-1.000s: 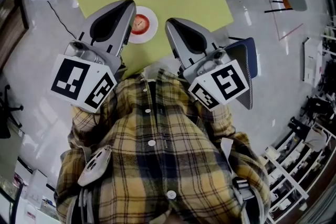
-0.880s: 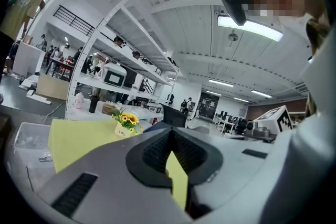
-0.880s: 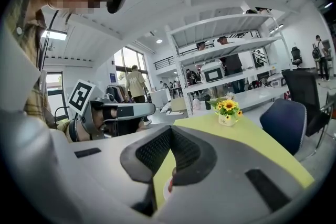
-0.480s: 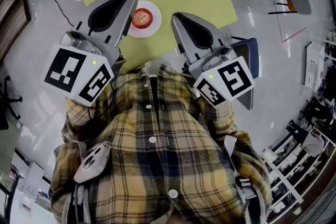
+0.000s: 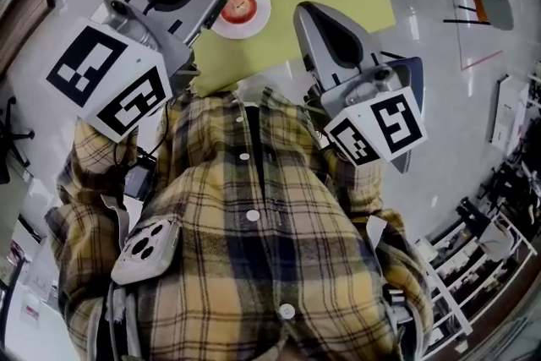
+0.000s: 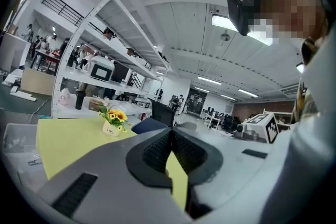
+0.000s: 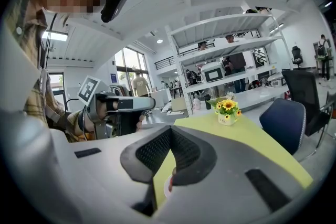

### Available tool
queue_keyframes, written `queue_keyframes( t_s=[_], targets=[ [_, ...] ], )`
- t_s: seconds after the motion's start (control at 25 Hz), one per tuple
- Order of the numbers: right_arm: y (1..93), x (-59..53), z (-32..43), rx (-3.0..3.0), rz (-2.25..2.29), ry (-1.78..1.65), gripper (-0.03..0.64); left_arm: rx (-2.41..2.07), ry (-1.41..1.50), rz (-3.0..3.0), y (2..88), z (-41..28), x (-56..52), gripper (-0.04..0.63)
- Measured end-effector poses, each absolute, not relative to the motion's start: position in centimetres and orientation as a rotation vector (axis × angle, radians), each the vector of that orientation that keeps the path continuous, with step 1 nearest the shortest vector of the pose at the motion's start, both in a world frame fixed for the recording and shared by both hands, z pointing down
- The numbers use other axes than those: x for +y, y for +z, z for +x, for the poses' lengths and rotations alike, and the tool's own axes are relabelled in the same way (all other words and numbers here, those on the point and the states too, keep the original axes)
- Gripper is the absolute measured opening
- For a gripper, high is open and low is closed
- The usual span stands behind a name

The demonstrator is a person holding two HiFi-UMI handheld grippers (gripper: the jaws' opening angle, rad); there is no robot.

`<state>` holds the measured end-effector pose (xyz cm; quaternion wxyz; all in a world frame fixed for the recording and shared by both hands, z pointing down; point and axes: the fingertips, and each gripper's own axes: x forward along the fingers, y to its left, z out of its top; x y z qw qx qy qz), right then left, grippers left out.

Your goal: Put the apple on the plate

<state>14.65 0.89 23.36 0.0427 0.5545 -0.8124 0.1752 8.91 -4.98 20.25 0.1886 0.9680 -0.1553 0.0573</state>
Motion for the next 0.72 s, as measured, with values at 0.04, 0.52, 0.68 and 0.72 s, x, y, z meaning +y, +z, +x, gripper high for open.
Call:
queue_keyframes(
  t_s=[0.04, 0.52, 0.68, 0.72],
  targets=[
    [23.4, 0.8, 14.8, -2.482, 1.698, 0.534, -0.005, -0.425, 0.168, 2.721, 20.4, 9.0, -5.1, 0.008],
    [23.7, 0.8, 14.3, -2.47, 1.681, 0.559, -0.005, -0.426, 0.171, 2.71, 20.0, 8.6, -5.3, 0.008],
    [23.9, 0.3, 13.7, -2.468, 1.672, 0.552, -0.005, -0.433, 0.171, 2.7, 20.4, 7.8, -5.9, 0.008],
    [23.9, 0.1, 13.5, -2.468, 1.668, 0.548, -0.005, -0.435, 0.172, 2.699, 20.5, 7.6, -6.0, 0.008]
  ],
)
